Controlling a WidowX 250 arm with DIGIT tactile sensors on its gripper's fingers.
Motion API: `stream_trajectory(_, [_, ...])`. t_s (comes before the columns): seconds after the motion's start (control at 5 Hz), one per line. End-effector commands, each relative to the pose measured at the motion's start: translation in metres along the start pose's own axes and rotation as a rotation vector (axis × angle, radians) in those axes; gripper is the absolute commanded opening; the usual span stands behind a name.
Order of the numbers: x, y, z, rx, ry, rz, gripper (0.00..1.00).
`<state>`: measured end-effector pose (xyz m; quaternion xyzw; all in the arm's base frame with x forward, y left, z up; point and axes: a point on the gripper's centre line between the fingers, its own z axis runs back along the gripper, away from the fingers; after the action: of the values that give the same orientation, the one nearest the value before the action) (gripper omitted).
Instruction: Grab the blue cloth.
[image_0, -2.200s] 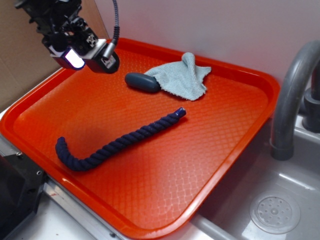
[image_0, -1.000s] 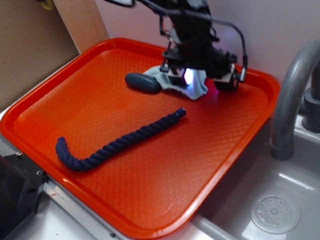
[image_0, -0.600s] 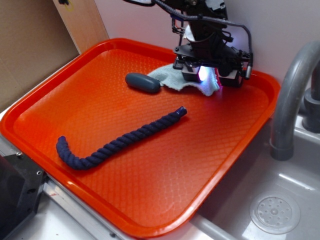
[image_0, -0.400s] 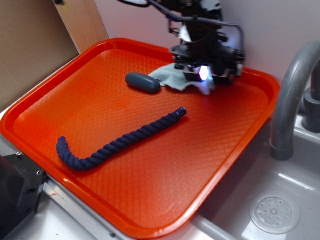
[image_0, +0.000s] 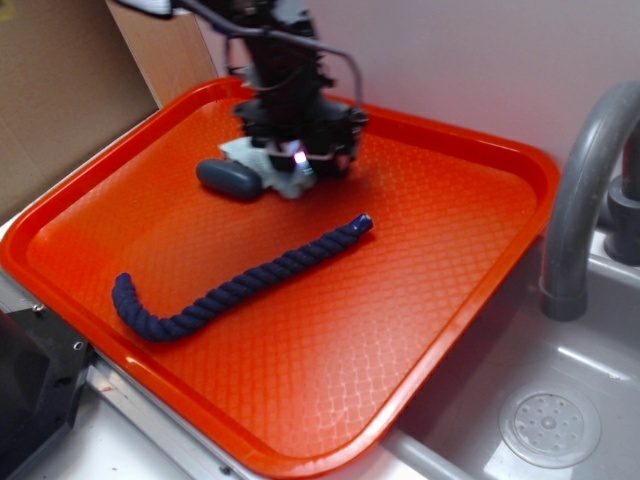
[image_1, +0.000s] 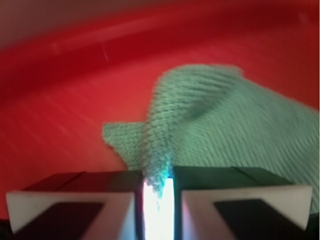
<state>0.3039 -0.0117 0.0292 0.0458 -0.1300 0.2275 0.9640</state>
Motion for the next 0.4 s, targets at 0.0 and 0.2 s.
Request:
stream_trajectory(0.0, [0.022,0.016,0.096,-0.216,0.072,-0.058,0.0])
stream_trajectory(0.2, [0.025,0.027,0.145,-0.303,0.196,-0.192,0.0])
